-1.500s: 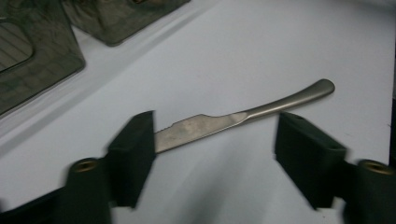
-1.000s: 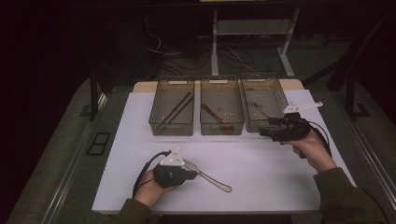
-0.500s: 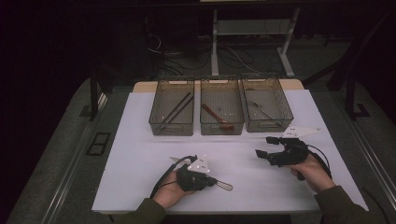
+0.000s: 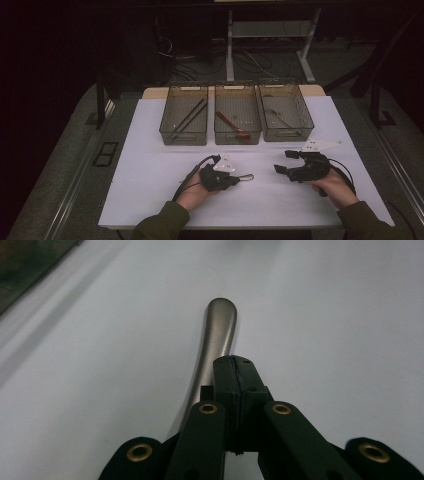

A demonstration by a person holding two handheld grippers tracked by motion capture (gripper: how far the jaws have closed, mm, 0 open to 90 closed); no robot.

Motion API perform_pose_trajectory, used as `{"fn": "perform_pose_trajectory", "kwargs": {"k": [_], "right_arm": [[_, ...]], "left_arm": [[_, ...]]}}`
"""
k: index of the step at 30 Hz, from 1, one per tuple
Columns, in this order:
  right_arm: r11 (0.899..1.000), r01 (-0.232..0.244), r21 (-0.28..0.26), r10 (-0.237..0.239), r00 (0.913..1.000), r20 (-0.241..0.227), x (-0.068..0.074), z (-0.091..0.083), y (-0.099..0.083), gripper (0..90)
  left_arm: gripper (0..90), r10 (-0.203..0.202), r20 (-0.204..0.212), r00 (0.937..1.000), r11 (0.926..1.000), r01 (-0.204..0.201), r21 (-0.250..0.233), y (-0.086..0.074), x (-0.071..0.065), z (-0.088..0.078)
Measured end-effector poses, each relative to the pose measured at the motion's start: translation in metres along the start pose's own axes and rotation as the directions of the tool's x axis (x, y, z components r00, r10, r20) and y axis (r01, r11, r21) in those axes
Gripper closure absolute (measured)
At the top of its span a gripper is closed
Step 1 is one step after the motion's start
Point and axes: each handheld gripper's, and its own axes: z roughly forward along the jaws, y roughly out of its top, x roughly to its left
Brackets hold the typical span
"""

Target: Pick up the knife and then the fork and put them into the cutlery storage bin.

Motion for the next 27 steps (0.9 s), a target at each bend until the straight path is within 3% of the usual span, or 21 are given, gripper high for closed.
{"fn": "perform_pose_trajectory", "kwargs": {"k": [4, 5, 8, 12, 19, 27], "right_arm": [[1.000, 0.007, 0.008, -0.007, 0.9999, -0.011, 0.001, 0.001, -0.001, 25.6], [1.000, 0.009, 0.008, -0.009, 0.9999, -0.014, 0.001, 0.001, -0.001, 25.6], [1.000, 0.011, -0.002, -0.011, 0.9997, -0.023, 0.000, 0.000, -0.001, 25.6], [1.000, 0.010, 0.003, -0.010, 0.9993, -0.035, 0.000, 0.000, -0.001, 25.6], [1.000, 0.009, 0.007, -0.009, 0.9991, -0.041, -0.001, 0.001, -0.001, 25.6], [1.000, 0.006, 0.007, -0.006, 0.9985, -0.054, -0.002, 0.001, -0.002, 25.6]], "left_arm": [[88.7, -0.028, -0.004, 0.9996, 0.9992, 0.028, -0.029, 0.002, 0.003, 0.000], [87.1, -0.015, 0.000, 0.9999, 0.9997, 0.015, -0.021, 0.002, 0.006, -0.006], [77.5, -0.053, -0.018, 0.9985, 0.9978, 0.052, -0.041, -0.001, 0.013, -0.019], [70.0, -0.079, 0.014, 0.9968, 0.9958, 0.079, -0.045, -0.010, 0.027, -0.032], [69.6, -0.051, 0.048, 0.9976, 0.9986, 0.050, 0.018, -0.019, 0.031, -0.026], [76.5, -0.019, 0.056, 0.9982, 0.9998, 0.019, 0.011, -0.021, 0.029, -0.024]]}}
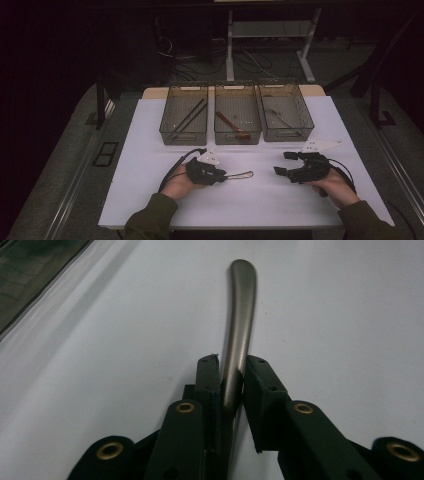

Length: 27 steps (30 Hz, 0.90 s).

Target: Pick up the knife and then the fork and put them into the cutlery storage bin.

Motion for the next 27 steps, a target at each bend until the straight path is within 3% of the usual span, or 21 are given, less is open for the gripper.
{"fn": "perform_pose_trajectory", "kwargs": {"k": [4, 8, 12, 16, 20, 27], "right_arm": [[1.000, 0.004, 0.010, -0.004, 0.9999, -0.010, -0.001, 0.002, -0.001, 25.5], [1.000, 0.015, 0.024, -0.014, 0.9995, -0.028, -0.002, 0.007, -0.002, 22.6], [0.998, 0.045, 0.048, -0.042, 0.9969, -0.067, -0.001, 0.012, 0.000, 22.4], [0.995, 0.057, 0.085, -0.047, 0.9920, -0.117, 0.001, 0.016, 0.006, 20.5], [0.983, 0.133, 0.124, -0.110, 0.9782, -0.176, 0.006, 0.019, 0.018, 18.8], [0.952, 0.251, 0.175, -0.194, 0.9376, -0.288, 0.022, 0.039, 0.047, 22.1]], "left_arm": [[79.1, -0.005, 0.006, 1.0000, 1.0000, 0.005, 0.000, 0.000, 0.000, 0.000], [79.2, 0.030, -0.009, 0.9995, 0.9995, -0.029, 0.010, 0.001, -0.002, 0.000], [79.3, 0.053, 0.002, 0.9986, 0.9982, -0.053, 0.026, 0.002, -0.004, -0.002], [79.3, 0.043, 0.012, 0.9990, 0.9990, -0.043, 0.014, 0.004, -0.006, -0.003], [79.3, 0.065, 0.027, 0.9976, 0.9978, -0.065, 0.010, 0.009, -0.009, -0.007], [79.2, 0.113, 0.049, 0.9924, 0.9936, -0.113, -0.008, 0.019, -0.016, -0.015]]}}
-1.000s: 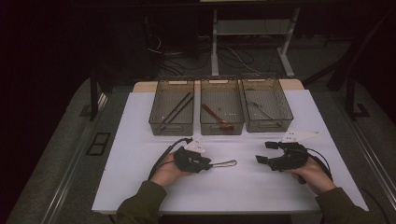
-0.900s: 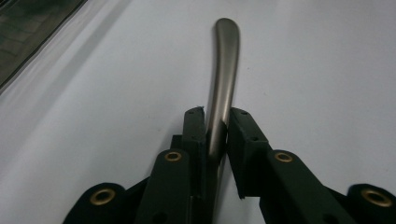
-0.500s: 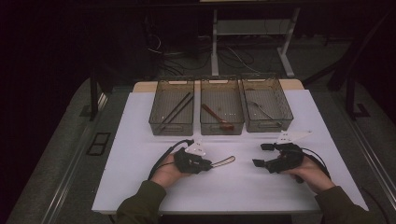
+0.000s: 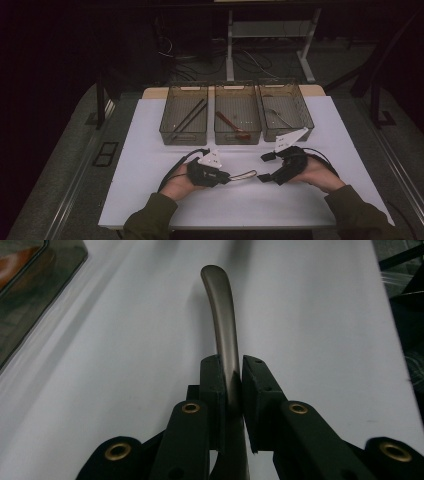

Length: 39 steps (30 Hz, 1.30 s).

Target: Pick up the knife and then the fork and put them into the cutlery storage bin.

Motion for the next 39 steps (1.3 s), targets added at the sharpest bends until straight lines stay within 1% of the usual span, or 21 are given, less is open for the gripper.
{"fn": "perform_pose_trajectory", "kwargs": {"k": [2, 5, 7, 11, 13, 14, 15, 17, 18, 19, 20, 21, 22, 23, 25, 26, 27, 28, 30, 33, 39], "right_arm": [[0.997, 0.068, 0.028, -0.068, 0.9974, -0.026, -0.002, 0.004, 0.011, 25.5], [0.990, 0.124, 0.068, -0.119, 0.9901, -0.073, 0.001, 0.012, 0.026, 30.6], [0.984, 0.148, 0.094, -0.138, 0.9845, -0.109, 0.003, 0.018, 0.034, 34.0], [0.970, 0.192, 0.149, -0.164, 0.9703, -0.178, 0.008, 0.033, 0.043, 42.0], [0.963, 0.209, 0.170, -0.175, 0.9648, -0.196, 0.010, 0.038, 0.045, 45.2], [0.958, 0.227, 0.178, -0.189, 0.9603, -0.205, 0.010, 0.040, 0.046, 47.5], [0.956, 0.231, 0.183, -0.191, 0.9582, -0.213, 0.011, 0.042, 0.047, 49.5], [0.945, 0.264, 0.193, -0.219, 0.9492, -0.225, 0.012, 0.046, 0.050, 52.7], [0.943, 0.264, 0.201, -0.215, 0.9479, -0.235, 0.013, 0.047, 0.050, 54.6], [0.938, 0.273, 0.213, -0.220, 0.9453, -0.241, 0.014, 0.048, 0.051, 55.7], [0.941, 0.254, 0.222, -0.199, 0.9488, -0.246, 0.016, 0.049, 0.052, 57.3], [0.933, 0.283, 0.224, -0.226, 0.9418, -0.249, 0.014, 0.050, 0.053, 59.0], [0.930, 0.284, 0.232, -0.224, 0.9412, -0.253, 0.015, 0.051, 0.053, 60.0], [0.934, 0.265, 0.241, -0.200, 0.9440, -0.262, 0.017, 0.051, 0.054, 61.6], [0.928, 0.276, 0.250, -0.203, 0.9385, -0.279, 0.018, 0.052, 0.055, 65.8], [0.926, 0.278, 0.257, -0.202, 0.9368, -0.286, 0.019, 0.052, 0.055, 68.0], [0.922, 0.286, 0.259, -0.209, 0.9341, -0.290, 0.018, 0.052, 0.056, 71.5], [0.912, 0.317, 0.260, -0.240, 0.9265, -0.290, 0.017, 0.053, 0.056, 75.8], [0.920, 0.298, 0.254, -0.214, 0.9268, -0.308, 0.019, 0.051, 0.057, 76.7], [0.919, 0.306, 0.250, -0.222, 0.9231, -0.314, 0.019, 0.050, 0.057, 77.2], [0.914, 0.316, 0.255, -0.233, 0.9222, -0.309, 0.019, 0.049, 0.057, 77.6]], "left_arm": [[79.3, 0.014, 0.014, 0.9998, 0.9999, -0.014, 0.005, 0.003, -0.002, -0.001], [79.2, 0.037, 0.029, 0.9989, 0.9993, -0.037, 0.002, 0.007, -0.005, -0.002], [79.2, 0.060, 0.036, 0.9976, 0.9982, -0.060, 0.004, 0.011, -0.007, -0.004], [79.2, 0.086, 0.043, 0.9954, 0.9963, -0.086, -0.007, 0.018, -0.008, -0.008], [79.2, 0.083, 0.046, 0.9955, 0.9964, -0.083, -0.017, 0.021, -0.009, -0.008], [79.2, 0.089, 0.045, 0.9950, 0.9959, -0.088, -0.019, 0.022, -0.009, -0.009], [79.2, 0.098, 0.047, 0.9940, 0.9951, -0.098, -0.016, 0.024, -0.009, -0.009], [79.2, 0.113, 0.048, 0.9924, 0.9935, -0.113, -0.012, 0.027, -0.010, -0.009], [79.2, 0.125, 0.049, 0.9909, 0.9921, -0.125, -0.008, 0.029, -0.011, -0.010], [79.1, 0.129, 0.048, 0.9905, 0.9917, -0.129, -0.008, 0.031, -0.012, -0.010], [79.1, 0.138, 0.046, 0.9894, 0.9905, -0.138, -0.008, 0.033, -0.013, -0.010], [79.2, 0.140, 0.048, 0.9890, 0.9902, -0.139, -0.007, 0.035, -0.013, -0.010], [79.1, 0.144, 0.048, 0.9884, 0.9896, -0.143, -0.009, 0.036, -0.014, -0.010], [79.2, 0.144, 0.048, 0.9884, 0.9895, -0.144, -0.014, 0.038, -0.015, -0.010], [79.1, 0.159, 0.051, 0.9859, 0.9872, -0.159, -0.007, 0.041, -0.015, -0.010], [79.1, 0.145, 0.058, 0.9877, 0.9893, -0.146, -0.001, 0.042, -0.017, -0.010], [79.1, 0.153, 0.059, 0.9865, 0.9882, -0.153, 0.001, 0.043, -0.016, -0.011], [79.1, 0.156, 0.058, 0.9860, 0.9877, -0.156, -0.001, 0.044, -0.016, -0.011], [79.1, 0.155, 0.063, 0.9858, 0.9879, -0.155, -0.006, 0.045, -0.016, -0.011], [79.0, 0.157, 0.060, 0.9857, 0.9876, -0.157, -0.011, 0.045, -0.016, -0.010], [78.8, 0.153, 0.062, 0.9862, 0.9882, -0.153, -0.007, 0.045, -0.015, -0.009]]}}
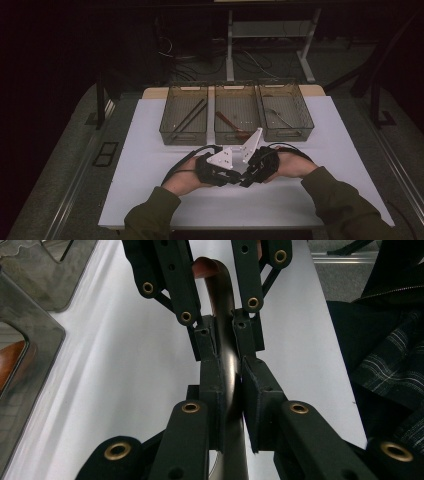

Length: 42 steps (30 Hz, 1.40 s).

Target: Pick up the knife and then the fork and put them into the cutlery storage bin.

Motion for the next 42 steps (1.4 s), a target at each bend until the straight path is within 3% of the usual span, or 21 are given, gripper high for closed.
{"fn": "perform_pose_trajectory", "kwargs": {"k": [4, 7, 10, 11, 12, 16, 22, 24, 25, 26, 28, 29, 31, 33, 35, 38, 41, 42], "right_arm": [[1.000, 0.000, 0.011, 0.000, 1.0000, 0.010, 0.000, 0.001, 0.000, 77.8], [1.000, 0.000, 0.021, 0.000, 0.9999, 0.017, -0.001, 0.002, -0.001, 77.9], [1.000, -0.004, 0.026, 0.003, 0.9992, 0.041, -0.002, 0.001, -0.004, 78.1], [0.999, 0.015, 0.029, -0.017, 0.9977, 0.065, -0.004, 0.001, -0.006, 78.1], [1.000, 0.005, 0.025, -0.007, 0.9977, 0.068, -0.004, 0.001, -0.007, 78.2], [0.999, -0.034, 0.028, 0.031, 0.9946, 0.099, -0.006, 0.000, -0.014, 78.4], [0.997, -0.080, 0.015, 0.077, 0.9854, 0.152, -0.013, -0.010, -0.028, 81.3], [0.995, -0.097, 0.002, 0.095, 0.9798, 0.175, -0.016, -0.016, -0.034, 82.8], [0.994, -0.108, -0.003, 0.107, 0.9803, 0.166, -0.018, -0.020, -0.038, 82.8], [0.993, -0.121, -0.005, 0.120, 0.9769, 0.177, -0.018, -0.022, -0.040, 82.8], [0.990, -0.143, -0.021, 0.144, 0.9696, 0.198, -0.021, -0.028, -0.046, 82.8], [0.987, -0.157, -0.039, 0.161, 0.9641, 0.211, -0.023, -0.033, -0.050, 82.8], [0.983, -0.169, -0.068, 0.180, 0.9592, 0.218, -0.027, -0.041, -0.056, 82.8], [0.979, -0.184, -0.086, 0.200, 0.9482, 0.247, -0.029, -0.051, -0.062, 82.8], [0.969, -0.220, -0.112, 0.242, 0.9345, 0.261, -0.030, -0.061, -0.066, 82.7], [0.956, -0.254, -0.145, 0.287, 0.9089, 0.302, -0.034, -0.079, -0.073, 82.6], [0.938, -0.287, -0.193, 0.338, 0.8811, 0.331, -0.040, -0.098, -0.082, 82.6], [0.930, -0.305, -0.206, 0.360, 0.8683, 0.341, -0.041, -0.104, -0.084, 82.6]], "left_arm": [[77.6, -0.001, -0.008, 1.0000, 1.0000, 0.001, 0.007, -0.001, 0.001, 0.001], [69.9, -0.004, -0.039, 0.9992, 1.0000, 0.004, -0.006, -0.002, 0.004, -0.004], [62.1, -0.048, -0.072, 0.9962, 0.9980, 0.045, -0.045, -0.005, 0.005, -0.014], [59.2, -0.058, -0.080, 0.9951, 0.9970, 0.054, -0.055, -0.006, 0.006, -0.018], [56.2, -0.089, -0.086, 0.9923, 0.9935, 0.082, -0.079, -0.008, 0.006, -0.021], [47.3, -0.138, -0.132, 0.9817, 0.9860, 0.123, -0.113, -0.018, 0.008, -0.035], [39.0, -0.246, -0.203, 0.9476, 0.9615, 0.213, -0.174, -0.044, 0.004, -0.056], [35.4, -0.289, -0.234, 0.9283, 0.9494, 0.247, -0.195, -0.054, 0.000, -0.064], [34.7, -0.296, -0.240, 0.9245, 0.9476, 0.252, -0.196, -0.057, -0.001, -0.067], [34.6, -0.309, -0.253, 0.9168, 0.9440, 0.264, -0.198, -0.061, -0.003, -0.070], [31.7, -0.344, -0.281, 0.8959, 0.9328, 0.292, -0.211, -0.070, -0.007, -0.074], [30.0, -0.356, -0.287, 0.8894, 0.9287, 0.303, -0.214, -0.073, -0.008, -0.075], [26.0, -0.391, -0.301, 0.8697, 0.9151, 0.332, -0.229, -0.080, -0.011, -0.075], [22.8, -0.420, -0.301, 0.8561, 0.9027, 0.361, -0.235, -0.087, -0.013, -0.073], [19.6, -0.447, -0.309, 0.8393, 0.8905, 0.386, -0.240, -0.093, -0.015, -0.071], [16.8, -0.482, -0.312, 0.8185, 0.8724, 0.417, -0.255, -0.100, -0.019, -0.067], [13.9, -0.487, -0.319, 0.8131, 0.8704, 0.422, -0.254, -0.102, -0.024, -0.064], [13.3, -0.482, -0.325, 0.8138, 0.8738, 0.419, -0.247, -0.102, -0.026, -0.063]]}}
